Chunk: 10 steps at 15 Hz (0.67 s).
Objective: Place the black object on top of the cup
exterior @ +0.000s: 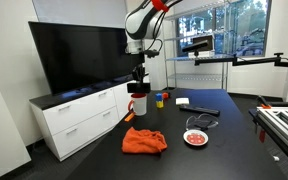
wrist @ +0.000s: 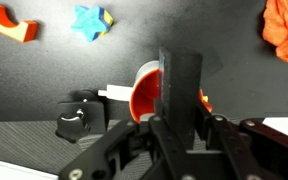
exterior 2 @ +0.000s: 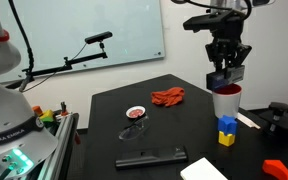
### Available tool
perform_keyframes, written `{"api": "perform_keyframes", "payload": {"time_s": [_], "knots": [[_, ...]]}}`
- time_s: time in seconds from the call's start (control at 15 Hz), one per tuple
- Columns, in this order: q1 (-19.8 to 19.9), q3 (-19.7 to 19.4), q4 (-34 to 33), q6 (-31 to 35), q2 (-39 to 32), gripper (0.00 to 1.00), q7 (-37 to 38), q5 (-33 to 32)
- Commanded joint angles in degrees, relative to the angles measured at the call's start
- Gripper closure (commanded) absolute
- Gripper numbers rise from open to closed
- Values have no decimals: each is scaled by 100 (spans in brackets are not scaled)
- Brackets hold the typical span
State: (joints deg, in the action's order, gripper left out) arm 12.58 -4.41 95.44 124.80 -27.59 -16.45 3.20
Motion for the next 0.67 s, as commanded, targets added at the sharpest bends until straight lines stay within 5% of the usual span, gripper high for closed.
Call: {"api": "perform_keyframes", "payload": {"time_s": [0.0,0.4,0.47,0.6], "knots": [[-46,-38,-166,-173,-10,92,123,-154],[-46,-39,-177,-182,-29,92,128,-170],[-48,-41,-180,-197,-29,52,147,-167],[-44,-34,-186,-233,-26,35,148,-155]]}}
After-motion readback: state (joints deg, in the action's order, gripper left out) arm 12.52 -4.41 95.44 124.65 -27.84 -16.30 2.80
